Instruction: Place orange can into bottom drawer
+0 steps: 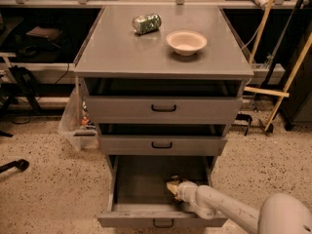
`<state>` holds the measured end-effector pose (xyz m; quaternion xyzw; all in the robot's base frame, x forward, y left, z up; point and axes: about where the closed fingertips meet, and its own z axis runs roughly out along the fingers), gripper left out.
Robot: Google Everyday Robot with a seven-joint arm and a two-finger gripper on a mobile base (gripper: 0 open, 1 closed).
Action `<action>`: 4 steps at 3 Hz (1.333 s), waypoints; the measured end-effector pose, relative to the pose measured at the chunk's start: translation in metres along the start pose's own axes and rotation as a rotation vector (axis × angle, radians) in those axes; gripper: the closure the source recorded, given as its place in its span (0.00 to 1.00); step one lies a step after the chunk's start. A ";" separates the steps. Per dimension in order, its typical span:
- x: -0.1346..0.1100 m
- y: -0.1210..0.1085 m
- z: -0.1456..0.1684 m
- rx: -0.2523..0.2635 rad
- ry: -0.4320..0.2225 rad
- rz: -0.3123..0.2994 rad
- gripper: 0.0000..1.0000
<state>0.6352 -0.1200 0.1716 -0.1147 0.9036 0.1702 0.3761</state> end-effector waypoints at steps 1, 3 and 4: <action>0.000 0.000 0.000 0.000 0.000 0.000 0.00; 0.000 -0.003 -0.008 0.007 0.008 -0.010 0.00; -0.026 -0.047 -0.083 0.136 -0.001 -0.043 0.00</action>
Offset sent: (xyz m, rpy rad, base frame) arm 0.0000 0.0000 0.0000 0.0000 0.0000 0.0000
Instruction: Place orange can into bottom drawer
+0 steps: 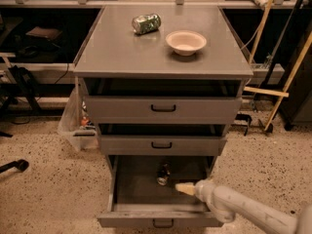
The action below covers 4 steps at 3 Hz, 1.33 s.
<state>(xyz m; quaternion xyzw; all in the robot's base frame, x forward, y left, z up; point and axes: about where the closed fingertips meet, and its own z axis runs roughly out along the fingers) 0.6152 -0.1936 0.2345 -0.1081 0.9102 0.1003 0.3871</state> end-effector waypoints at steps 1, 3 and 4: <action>-0.033 -0.065 -0.102 0.202 -0.040 0.012 0.00; -0.043 -0.084 -0.144 0.291 -0.039 -0.033 0.00; -0.050 -0.103 -0.164 0.272 -0.003 -0.049 0.00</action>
Offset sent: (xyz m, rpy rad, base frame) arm -0.0246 -0.0764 0.0755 -0.1010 -0.0525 -0.1394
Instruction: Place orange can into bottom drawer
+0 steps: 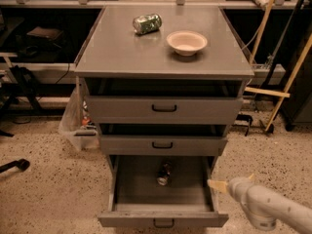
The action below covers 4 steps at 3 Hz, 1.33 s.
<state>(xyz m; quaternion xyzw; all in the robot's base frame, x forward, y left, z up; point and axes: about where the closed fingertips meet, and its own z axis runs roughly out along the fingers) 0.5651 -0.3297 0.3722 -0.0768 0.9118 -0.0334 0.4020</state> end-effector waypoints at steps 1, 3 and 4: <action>-0.023 0.003 -0.034 -0.097 0.079 -0.104 0.00; -0.050 -0.030 -0.126 -0.159 0.130 -0.219 0.00; -0.050 -0.031 -0.127 -0.158 0.130 -0.219 0.00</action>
Offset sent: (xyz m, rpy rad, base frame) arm -0.1523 -0.2952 0.2575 -0.4367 0.2610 0.0597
